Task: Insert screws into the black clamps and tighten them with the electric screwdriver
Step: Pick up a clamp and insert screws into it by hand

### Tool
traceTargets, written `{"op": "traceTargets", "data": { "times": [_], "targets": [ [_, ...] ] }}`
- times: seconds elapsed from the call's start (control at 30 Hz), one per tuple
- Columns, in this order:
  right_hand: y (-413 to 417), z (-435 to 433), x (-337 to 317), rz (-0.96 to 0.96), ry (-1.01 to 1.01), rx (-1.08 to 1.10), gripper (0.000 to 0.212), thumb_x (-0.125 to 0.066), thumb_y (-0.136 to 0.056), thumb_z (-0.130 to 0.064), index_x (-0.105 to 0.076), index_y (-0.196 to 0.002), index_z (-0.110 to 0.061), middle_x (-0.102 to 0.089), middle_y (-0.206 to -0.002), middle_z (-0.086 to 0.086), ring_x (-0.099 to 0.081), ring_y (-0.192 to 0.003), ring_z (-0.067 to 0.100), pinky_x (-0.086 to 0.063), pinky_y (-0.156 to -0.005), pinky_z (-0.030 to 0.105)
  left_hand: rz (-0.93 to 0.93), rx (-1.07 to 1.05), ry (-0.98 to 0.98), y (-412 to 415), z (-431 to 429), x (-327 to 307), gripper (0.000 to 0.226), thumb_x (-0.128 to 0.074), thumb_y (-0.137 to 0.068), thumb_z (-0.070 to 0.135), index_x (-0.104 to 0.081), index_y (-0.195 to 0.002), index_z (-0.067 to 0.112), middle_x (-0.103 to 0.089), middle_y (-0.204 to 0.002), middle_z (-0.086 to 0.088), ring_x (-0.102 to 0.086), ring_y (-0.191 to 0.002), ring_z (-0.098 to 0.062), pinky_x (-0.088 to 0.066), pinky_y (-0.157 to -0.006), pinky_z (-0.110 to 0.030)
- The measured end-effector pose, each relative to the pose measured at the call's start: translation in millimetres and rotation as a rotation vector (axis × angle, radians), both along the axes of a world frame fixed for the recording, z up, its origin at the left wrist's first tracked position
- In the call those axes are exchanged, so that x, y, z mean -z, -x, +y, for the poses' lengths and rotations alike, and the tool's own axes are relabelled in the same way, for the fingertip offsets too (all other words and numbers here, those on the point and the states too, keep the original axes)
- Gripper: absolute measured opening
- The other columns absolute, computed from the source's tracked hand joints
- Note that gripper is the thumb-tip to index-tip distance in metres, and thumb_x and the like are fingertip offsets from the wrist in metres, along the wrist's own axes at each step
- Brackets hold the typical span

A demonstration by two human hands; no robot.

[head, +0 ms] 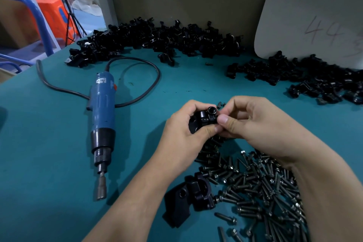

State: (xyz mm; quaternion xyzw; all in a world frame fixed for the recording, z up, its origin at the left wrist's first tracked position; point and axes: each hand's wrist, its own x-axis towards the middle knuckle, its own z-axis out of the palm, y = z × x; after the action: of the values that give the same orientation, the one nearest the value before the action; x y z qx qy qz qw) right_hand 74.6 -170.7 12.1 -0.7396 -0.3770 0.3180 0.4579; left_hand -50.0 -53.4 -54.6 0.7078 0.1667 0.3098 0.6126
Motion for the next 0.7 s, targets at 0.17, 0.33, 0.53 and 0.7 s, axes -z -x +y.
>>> {"op": "traceTargets", "data": {
  "times": [0.17,0.33,0.53,0.7],
  "targets": [
    [1.8,1.3,-1.1,-0.211,0.03,-0.042,0.023,-0.06,-0.102,-0.025,-0.065,-0.079,-0.024,-0.073,-0.073,-0.005,-0.073,-0.073,0.011,-0.06,-0.083,0.039,-0.018,0.033,0.013,-0.9,-2.8,-0.1,0.02,-0.076,-0.09,0.015,-0.064,-0.107,0.017,-0.075,-0.1,0.003,-0.071,-0.098,-0.013,-0.057,-0.09,-0.03],
    [5.2,4.7,-2.8,-0.372,0.038,-0.046,0.024,-0.057,-0.101,-0.037,-0.064,-0.08,-0.027,-0.066,-0.068,-0.009,-0.065,-0.071,0.018,-0.058,-0.079,0.048,-0.035,0.048,0.032,-1.1,-3.0,-1.0,0.021,-0.072,-0.09,0.018,-0.062,-0.107,0.014,-0.073,-0.096,0.009,-0.069,-0.096,-0.009,-0.055,-0.091,-0.031],
    [0.8,0.7,-5.3,-0.293,-0.079,-0.006,0.008,-0.072,-0.093,-0.023,-0.073,-0.085,-0.025,-0.074,-0.08,-0.002,-0.069,-0.078,0.02,-0.059,-0.078,0.036,-0.005,0.05,0.005,-0.4,-4.1,-3.0,0.019,-0.072,-0.088,0.023,-0.061,-0.103,0.02,-0.071,-0.092,0.013,-0.066,-0.093,-0.007,-0.054,-0.094,-0.036],
    [-4.3,-3.6,-4.3,-0.168,-0.084,-0.04,0.012,-0.076,-0.088,-0.012,-0.075,-0.092,-0.023,-0.078,-0.087,-0.001,-0.075,-0.081,0.015,-0.06,-0.082,0.024,0.026,0.056,-0.021,1.0,-3.4,-5.4,0.02,-0.07,-0.087,0.03,-0.059,-0.103,0.024,-0.072,-0.095,0.013,-0.067,-0.097,-0.008,-0.054,-0.097,-0.043]
  ]
}}
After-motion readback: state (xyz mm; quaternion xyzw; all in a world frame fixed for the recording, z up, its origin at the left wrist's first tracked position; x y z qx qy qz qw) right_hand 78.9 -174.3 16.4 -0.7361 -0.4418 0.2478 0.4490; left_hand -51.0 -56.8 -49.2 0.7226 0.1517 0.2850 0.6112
